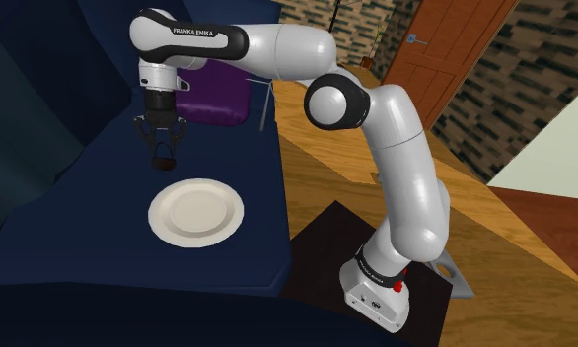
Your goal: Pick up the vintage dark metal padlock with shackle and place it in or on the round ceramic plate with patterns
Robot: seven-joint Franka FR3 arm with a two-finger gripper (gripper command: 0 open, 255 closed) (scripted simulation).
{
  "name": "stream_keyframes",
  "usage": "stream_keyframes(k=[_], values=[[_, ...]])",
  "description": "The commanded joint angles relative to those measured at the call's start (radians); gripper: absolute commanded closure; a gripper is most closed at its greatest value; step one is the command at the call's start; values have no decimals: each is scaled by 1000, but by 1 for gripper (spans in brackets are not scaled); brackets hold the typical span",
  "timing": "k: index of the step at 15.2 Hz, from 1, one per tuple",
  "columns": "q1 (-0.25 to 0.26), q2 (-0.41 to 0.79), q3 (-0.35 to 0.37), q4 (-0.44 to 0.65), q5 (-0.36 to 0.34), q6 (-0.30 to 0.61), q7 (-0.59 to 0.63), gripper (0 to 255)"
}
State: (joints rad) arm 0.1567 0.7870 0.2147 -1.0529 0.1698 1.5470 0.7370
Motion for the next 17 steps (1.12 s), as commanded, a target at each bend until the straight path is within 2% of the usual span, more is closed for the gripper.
stream_keyframes(k=[1, 9, 12, 17], values=[[1, -3, 1, 23, 0, -25, 6, 255], [6, 4, 5, 135, 0, -127, 31, 255], [-18, -196, 16, -190, 29, -1, 16, 255], [-33, -434, 34, -539, 78, 114, 1, 255]])
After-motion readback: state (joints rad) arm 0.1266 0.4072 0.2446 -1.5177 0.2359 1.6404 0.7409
